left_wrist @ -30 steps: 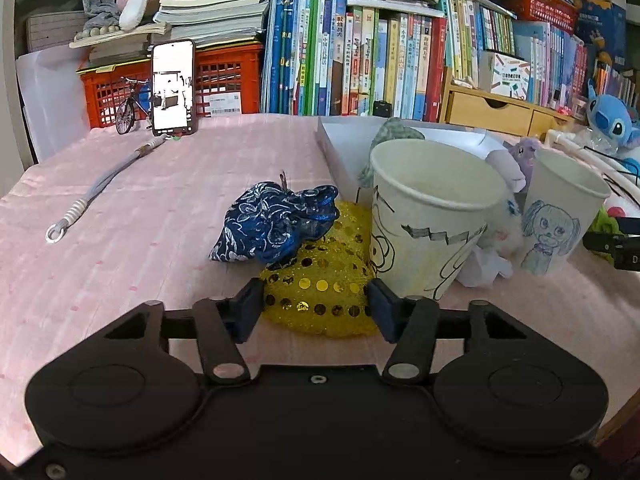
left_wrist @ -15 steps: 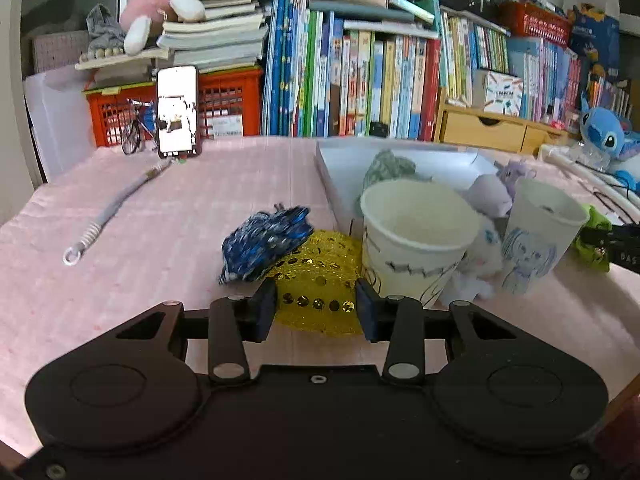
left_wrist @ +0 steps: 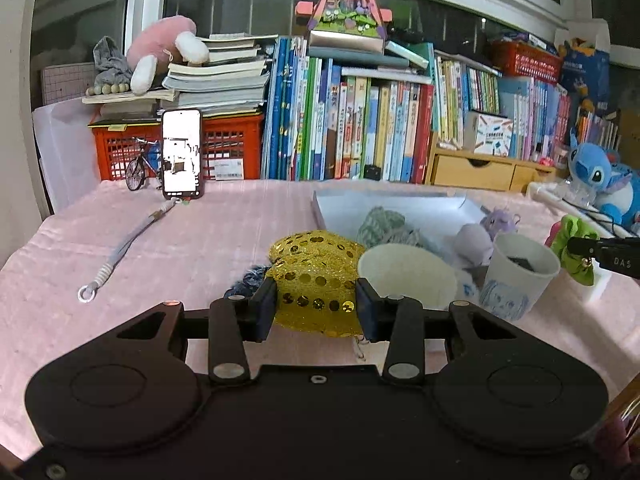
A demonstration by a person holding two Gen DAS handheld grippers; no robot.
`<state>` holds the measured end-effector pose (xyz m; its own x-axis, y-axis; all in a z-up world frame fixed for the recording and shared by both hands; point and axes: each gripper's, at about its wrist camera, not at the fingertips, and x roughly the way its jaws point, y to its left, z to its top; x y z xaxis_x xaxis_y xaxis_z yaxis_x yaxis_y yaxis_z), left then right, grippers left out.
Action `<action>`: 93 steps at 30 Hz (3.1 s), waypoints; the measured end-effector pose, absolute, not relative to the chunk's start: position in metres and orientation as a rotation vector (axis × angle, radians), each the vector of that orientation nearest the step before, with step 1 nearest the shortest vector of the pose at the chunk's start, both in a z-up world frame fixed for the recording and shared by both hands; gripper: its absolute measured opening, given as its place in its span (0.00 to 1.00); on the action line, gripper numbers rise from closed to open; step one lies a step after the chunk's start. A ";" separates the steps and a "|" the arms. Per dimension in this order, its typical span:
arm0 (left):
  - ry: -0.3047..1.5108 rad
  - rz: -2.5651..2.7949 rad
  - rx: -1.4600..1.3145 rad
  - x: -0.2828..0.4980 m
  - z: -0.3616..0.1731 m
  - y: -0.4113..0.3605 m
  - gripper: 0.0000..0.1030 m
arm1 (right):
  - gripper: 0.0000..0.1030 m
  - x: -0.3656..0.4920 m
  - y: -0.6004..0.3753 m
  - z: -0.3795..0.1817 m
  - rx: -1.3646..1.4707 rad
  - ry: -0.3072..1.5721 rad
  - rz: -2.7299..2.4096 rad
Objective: Organize soft objects
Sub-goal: 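Lift and carry the yellow bag and green scrunchie over the white tray with both tools, then lower both items into the tray and open both tools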
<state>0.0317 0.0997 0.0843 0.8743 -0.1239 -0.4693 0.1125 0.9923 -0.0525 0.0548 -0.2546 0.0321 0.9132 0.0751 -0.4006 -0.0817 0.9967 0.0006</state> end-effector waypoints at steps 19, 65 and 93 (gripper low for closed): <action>0.453 -0.139 -0.055 0.054 0.115 0.105 0.38 | 0.25 0.074 -0.265 0.067 0.066 0.364 0.123; 0.870 -0.181 -0.075 0.297 0.087 0.032 0.38 | 0.29 0.262 -0.194 0.051 0.228 0.777 0.395; 0.804 -0.219 -0.074 0.272 0.106 0.034 0.75 | 0.53 0.241 -0.208 0.065 0.168 0.738 0.365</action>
<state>0.2721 0.0343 0.1056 0.6728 -0.2226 -0.7055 0.1668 0.9748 -0.1484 0.2412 -0.2076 0.0646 0.6805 0.3818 -0.6254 -0.2653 0.9240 0.2755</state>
